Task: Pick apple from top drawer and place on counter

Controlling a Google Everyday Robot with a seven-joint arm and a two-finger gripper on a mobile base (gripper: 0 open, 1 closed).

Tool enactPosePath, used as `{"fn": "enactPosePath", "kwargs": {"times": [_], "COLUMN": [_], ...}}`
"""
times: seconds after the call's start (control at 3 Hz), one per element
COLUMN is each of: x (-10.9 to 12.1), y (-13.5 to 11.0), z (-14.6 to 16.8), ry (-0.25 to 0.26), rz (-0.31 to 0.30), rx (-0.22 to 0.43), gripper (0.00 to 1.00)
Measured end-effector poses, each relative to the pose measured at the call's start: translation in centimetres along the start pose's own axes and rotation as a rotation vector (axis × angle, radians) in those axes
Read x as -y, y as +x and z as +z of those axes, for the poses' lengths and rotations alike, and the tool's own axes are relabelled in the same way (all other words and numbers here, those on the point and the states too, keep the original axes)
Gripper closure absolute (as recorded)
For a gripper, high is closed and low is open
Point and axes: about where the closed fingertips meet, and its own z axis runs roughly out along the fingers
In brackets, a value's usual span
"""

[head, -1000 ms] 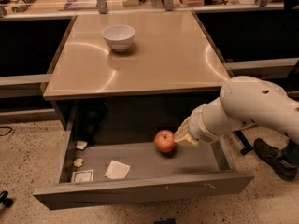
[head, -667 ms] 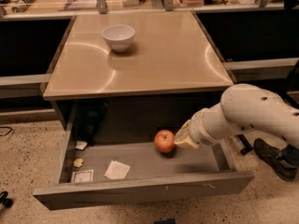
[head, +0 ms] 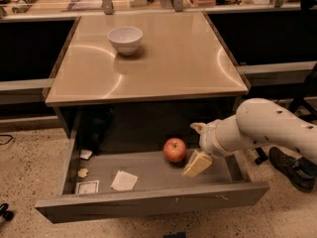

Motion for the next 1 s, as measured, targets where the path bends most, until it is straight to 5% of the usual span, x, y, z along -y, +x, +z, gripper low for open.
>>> {"fn": "enactPosePath", "kwargs": {"times": [1.0], "x": [0.7], "y": [-0.5], "z": [5.8], "ry": [-0.029], "rz": [-0.009], "rx": [0.129], "gripper": [0.00]}}
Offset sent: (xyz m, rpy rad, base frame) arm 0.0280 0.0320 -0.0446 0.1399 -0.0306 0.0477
